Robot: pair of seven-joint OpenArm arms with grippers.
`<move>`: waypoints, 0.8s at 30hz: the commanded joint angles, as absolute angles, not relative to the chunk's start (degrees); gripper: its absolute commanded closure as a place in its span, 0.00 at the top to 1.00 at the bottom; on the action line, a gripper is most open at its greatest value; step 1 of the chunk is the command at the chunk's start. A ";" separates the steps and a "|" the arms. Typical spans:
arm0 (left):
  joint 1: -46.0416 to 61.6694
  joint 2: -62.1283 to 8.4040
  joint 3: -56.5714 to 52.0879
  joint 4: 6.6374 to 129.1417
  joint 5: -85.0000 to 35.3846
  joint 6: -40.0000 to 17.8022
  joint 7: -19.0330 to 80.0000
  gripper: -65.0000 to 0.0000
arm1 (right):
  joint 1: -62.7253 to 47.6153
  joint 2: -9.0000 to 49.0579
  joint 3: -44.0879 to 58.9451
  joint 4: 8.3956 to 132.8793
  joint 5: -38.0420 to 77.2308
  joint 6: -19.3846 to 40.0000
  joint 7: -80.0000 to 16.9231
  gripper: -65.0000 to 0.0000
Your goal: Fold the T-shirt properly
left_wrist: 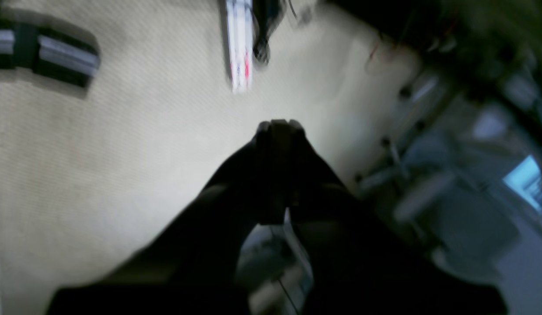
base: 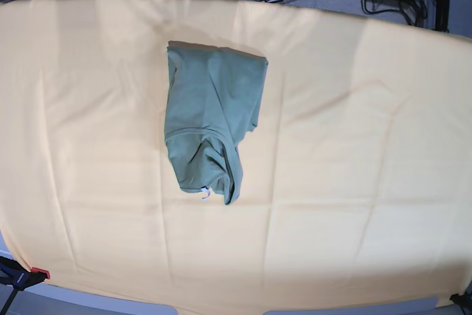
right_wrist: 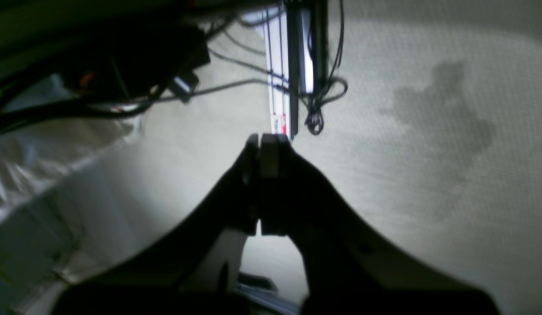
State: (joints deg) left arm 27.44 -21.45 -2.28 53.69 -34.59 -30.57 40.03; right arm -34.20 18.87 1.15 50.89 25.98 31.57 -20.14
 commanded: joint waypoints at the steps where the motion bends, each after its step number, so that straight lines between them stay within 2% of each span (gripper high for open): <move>1: 26.70 -21.23 -1.65 52.53 -32.75 -30.74 37.80 0.00 | -33.41 18.87 -0.49 49.32 23.99 29.85 -18.79 0.00; 4: 23.24 -18.52 0.38 48.62 -26.13 -28.01 27.40 0.00 | -28.38 16.45 -5.39 44.38 16.69 23.51 -14.13 0.00; 9: 21.54 -14.00 1.93 44.07 -14.04 -16.38 9.63 0.00 | -23.07 12.69 -11.44 38.63 10.11 18.17 -7.73 0.00; 11: 21.56 -12.32 1.91 41.52 -10.94 -13.65 5.17 0.00 | -21.69 11.77 -12.93 37.28 10.22 16.62 -6.70 0.00; 18: 21.56 -7.27 1.91 31.31 -8.36 -7.38 -6.26 0.00 | -20.01 9.96 -15.79 36.60 10.48 15.16 -4.93 0.00; 24: 20.75 -5.26 1.91 31.11 -6.07 -6.02 -6.42 0.00 | -20.01 9.23 -16.99 36.60 10.44 15.18 -4.49 0.00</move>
